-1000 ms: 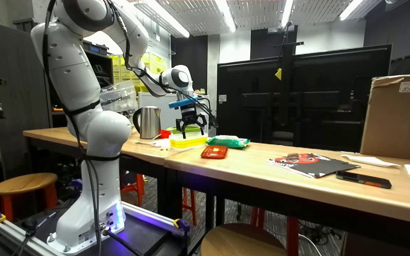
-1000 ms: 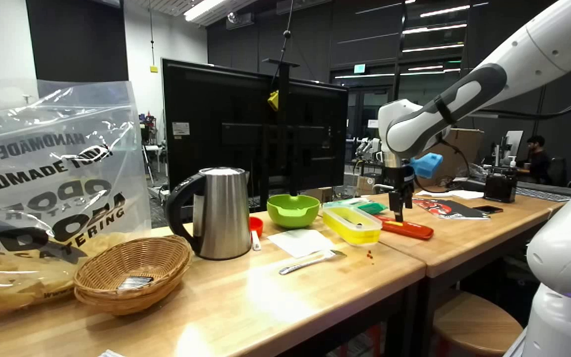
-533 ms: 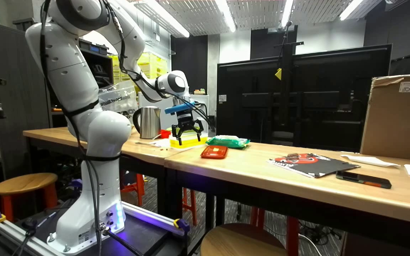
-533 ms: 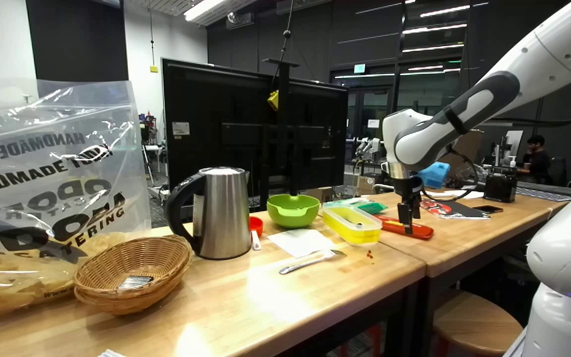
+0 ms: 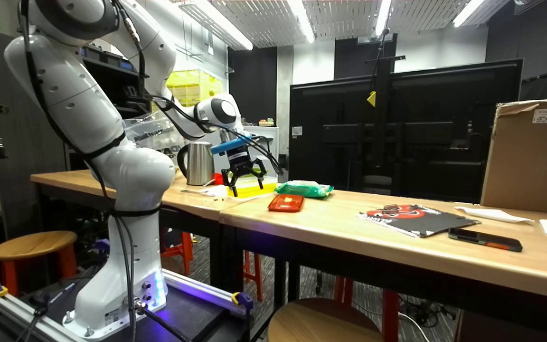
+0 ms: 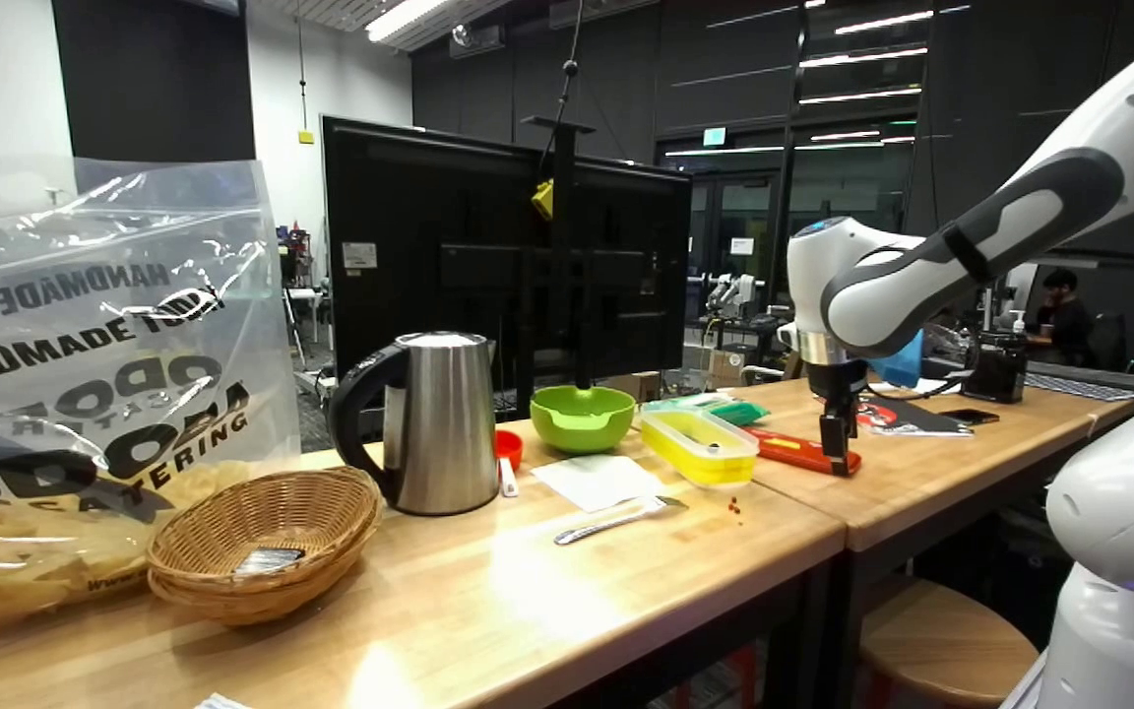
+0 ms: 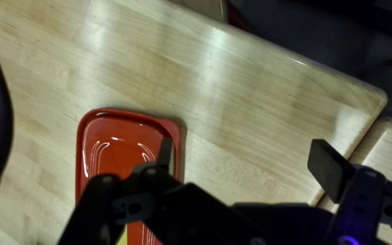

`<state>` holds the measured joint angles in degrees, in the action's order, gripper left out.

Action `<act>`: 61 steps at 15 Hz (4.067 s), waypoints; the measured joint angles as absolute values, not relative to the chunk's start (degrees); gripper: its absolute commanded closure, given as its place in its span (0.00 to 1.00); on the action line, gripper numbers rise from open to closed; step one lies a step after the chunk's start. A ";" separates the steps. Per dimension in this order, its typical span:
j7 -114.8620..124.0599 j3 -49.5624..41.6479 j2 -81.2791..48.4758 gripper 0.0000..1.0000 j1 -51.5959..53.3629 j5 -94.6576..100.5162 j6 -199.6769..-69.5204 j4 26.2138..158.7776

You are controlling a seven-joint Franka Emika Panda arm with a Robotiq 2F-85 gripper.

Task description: Put the fork in a vertical line

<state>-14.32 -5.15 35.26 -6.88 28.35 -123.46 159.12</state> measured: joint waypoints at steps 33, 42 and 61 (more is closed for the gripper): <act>-43.80 -9.52 36.46 0.00 6.29 26.21 -138.57 158.98; -75.27 -14.61 35.71 0.00 15.63 7.94 -135.09 159.21; -87.53 -3.48 35.21 0.00 8.91 12.33 -133.66 157.03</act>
